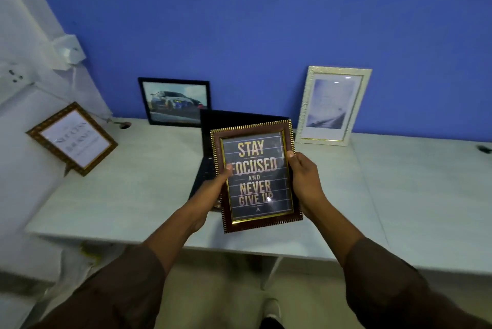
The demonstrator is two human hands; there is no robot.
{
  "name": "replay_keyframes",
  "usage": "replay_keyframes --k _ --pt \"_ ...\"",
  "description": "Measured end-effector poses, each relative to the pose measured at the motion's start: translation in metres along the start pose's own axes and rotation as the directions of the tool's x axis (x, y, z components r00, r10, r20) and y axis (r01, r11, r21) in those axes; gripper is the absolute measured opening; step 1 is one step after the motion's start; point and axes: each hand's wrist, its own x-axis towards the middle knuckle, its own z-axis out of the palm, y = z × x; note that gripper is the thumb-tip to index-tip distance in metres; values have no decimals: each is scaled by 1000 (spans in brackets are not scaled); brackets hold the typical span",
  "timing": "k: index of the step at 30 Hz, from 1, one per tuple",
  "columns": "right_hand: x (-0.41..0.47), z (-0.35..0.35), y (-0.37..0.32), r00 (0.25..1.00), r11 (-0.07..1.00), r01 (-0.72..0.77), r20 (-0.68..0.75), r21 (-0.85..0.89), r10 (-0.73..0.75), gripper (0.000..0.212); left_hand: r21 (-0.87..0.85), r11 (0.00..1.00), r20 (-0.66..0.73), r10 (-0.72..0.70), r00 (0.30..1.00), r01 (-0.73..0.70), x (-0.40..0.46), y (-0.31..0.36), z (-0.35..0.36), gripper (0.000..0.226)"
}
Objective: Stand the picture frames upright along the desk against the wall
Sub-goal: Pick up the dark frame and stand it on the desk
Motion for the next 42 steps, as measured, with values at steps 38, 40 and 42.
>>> replay_keyframes --k 38,40,42 --pt "203 -299 181 988 957 -103 85 -273 131 49 -201 941 61 -266 962 273 308 22 329 52" --pt "201 -298 186 985 955 -113 99 -274 145 50 -218 935 61 -272 960 279 309 20 330 53" --pt "200 -297 187 984 955 -123 92 -271 153 49 -228 932 59 -277 959 283 310 17 328 53"
